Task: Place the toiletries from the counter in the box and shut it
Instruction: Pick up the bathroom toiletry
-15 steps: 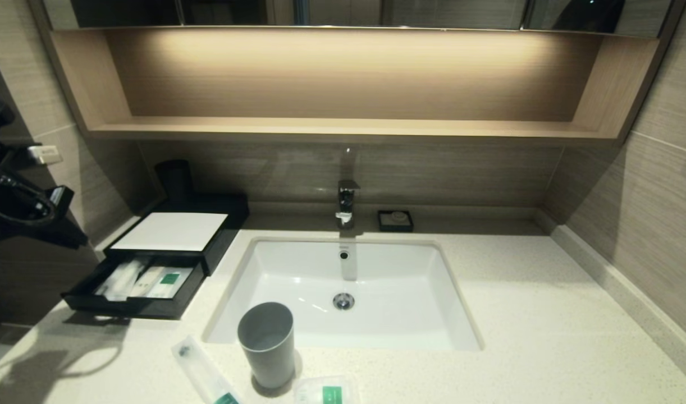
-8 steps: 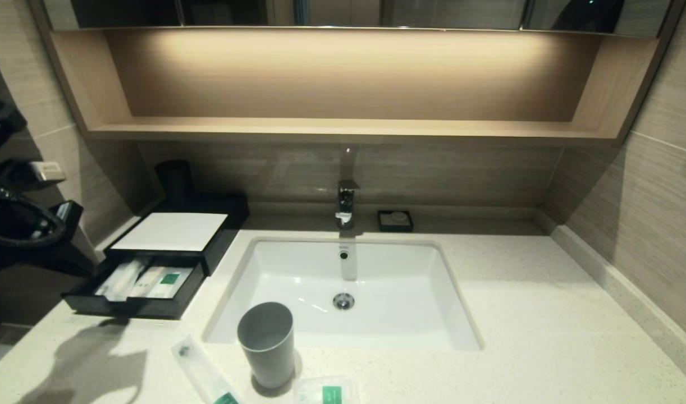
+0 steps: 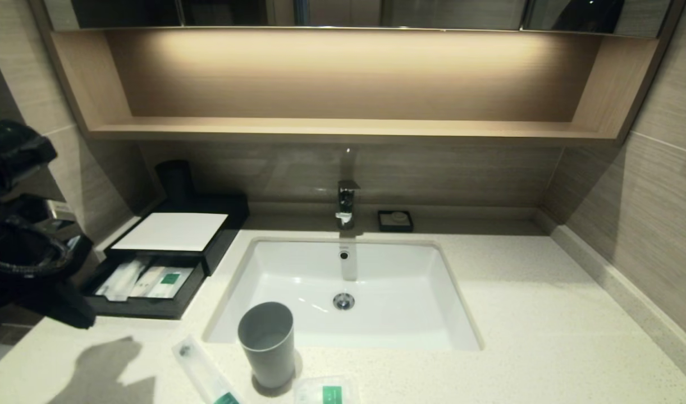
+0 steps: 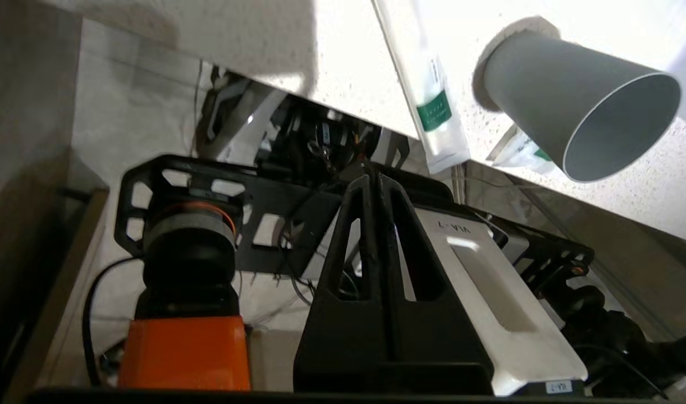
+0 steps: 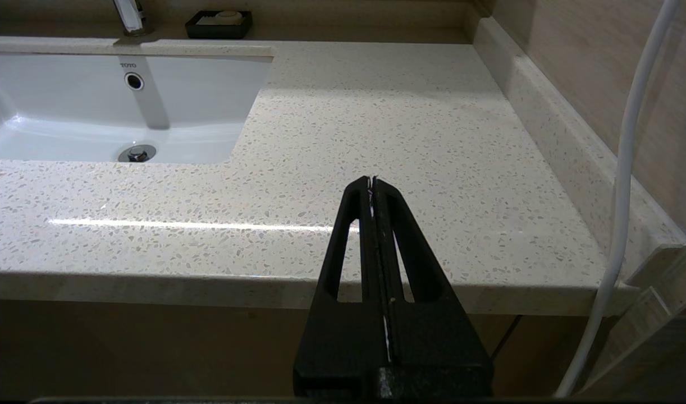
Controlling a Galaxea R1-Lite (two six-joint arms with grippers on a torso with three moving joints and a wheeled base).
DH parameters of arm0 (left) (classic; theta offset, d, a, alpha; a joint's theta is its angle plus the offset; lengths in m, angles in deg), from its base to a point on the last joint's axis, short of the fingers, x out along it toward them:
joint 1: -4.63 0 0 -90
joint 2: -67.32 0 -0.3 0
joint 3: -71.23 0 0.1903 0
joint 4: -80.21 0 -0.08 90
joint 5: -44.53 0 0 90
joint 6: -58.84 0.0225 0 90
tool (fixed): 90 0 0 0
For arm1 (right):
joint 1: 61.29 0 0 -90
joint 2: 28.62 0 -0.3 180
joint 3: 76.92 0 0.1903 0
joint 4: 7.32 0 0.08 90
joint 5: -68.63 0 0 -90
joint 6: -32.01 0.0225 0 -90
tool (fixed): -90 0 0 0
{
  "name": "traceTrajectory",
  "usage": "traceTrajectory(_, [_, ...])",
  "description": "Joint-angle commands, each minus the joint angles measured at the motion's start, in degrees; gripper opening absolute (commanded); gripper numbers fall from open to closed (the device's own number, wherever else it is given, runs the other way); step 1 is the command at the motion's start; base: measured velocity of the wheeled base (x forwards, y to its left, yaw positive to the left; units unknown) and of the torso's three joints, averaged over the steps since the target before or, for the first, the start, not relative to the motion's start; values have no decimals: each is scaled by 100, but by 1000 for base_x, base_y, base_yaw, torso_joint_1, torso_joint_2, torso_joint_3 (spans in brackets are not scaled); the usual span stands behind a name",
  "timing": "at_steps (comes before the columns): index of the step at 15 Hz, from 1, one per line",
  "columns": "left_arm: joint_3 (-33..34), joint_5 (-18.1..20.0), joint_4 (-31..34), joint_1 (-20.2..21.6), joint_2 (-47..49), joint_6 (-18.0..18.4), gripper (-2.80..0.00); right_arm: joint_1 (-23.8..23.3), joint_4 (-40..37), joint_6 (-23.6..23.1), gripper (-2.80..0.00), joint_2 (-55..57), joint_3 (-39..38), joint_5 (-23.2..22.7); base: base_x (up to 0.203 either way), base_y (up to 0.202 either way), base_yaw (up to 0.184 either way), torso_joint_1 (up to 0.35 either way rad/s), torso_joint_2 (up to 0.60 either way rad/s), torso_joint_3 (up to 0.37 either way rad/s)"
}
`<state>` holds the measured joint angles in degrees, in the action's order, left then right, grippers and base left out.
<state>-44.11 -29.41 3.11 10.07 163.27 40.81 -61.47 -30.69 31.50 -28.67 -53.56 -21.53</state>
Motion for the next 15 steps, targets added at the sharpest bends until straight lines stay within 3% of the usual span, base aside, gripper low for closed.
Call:
traceTrajectory(1, [28,5,376,-398,364,-279,-280,1,0,-2,-280,5,-9,-2,0,0,0,0,0,0])
traceTrajectory(4, [48,25,501,-918,449,-638,-280,1,0,-2,-280,5,-9,-2,0,0,0,0,0,0])
traceTrajectory(12, [-99,69,307,-1561,35,-2711,-280,1,0,-2,-280,5,-9,-2,0,0,0,0,0,0])
traceTrajectory(15, [-7,71,263,-1622,-239,-2941,-280,1,-12,-177,-280,-4,-9,-17,0,0,0,0,0,0])
